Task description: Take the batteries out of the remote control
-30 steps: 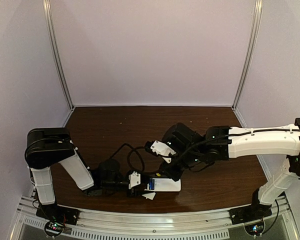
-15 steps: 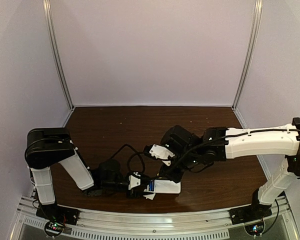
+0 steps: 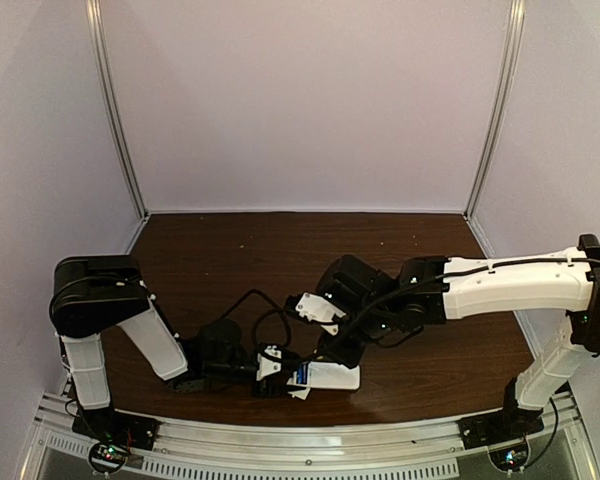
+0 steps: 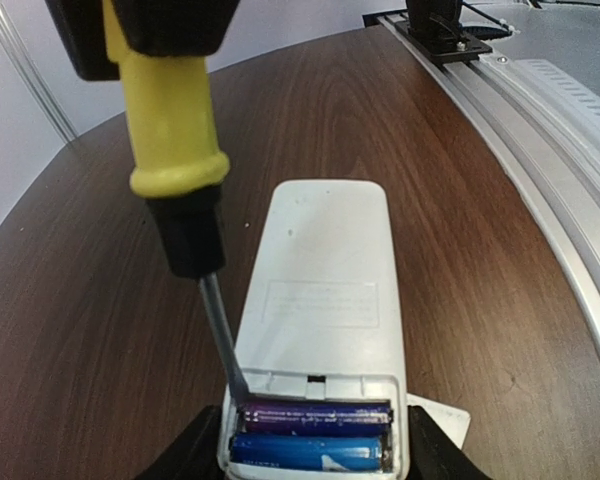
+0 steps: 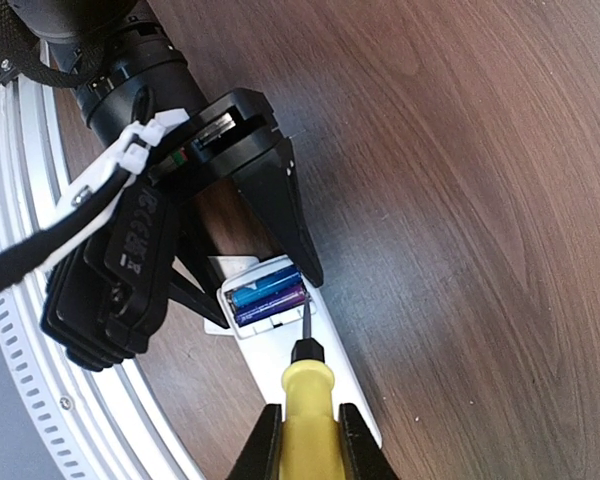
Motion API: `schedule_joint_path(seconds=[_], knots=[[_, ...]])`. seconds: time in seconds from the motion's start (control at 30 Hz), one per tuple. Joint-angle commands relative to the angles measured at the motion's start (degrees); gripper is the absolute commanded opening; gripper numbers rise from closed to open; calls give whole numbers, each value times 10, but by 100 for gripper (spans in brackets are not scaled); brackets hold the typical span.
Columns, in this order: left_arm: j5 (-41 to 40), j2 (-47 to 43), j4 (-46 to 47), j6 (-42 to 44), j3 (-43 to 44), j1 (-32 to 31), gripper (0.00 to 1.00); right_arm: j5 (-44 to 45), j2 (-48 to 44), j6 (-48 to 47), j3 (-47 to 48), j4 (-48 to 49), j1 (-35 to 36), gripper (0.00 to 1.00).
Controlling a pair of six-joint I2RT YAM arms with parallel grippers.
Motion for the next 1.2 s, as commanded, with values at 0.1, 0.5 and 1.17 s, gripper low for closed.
schedule_joint_path(seconds=[0.1, 0.5, 1.17], knots=[[16, -11, 14, 10, 7, 1, 22, 32, 11, -5, 16, 10, 5, 0], [39, -10, 2, 14, 10, 1, 23, 25, 48, -50, 20, -4, 13, 0], [61, -10, -26, 26, 17, 0, 22, -42, 98, -123, 62, -44, 13, 0]])
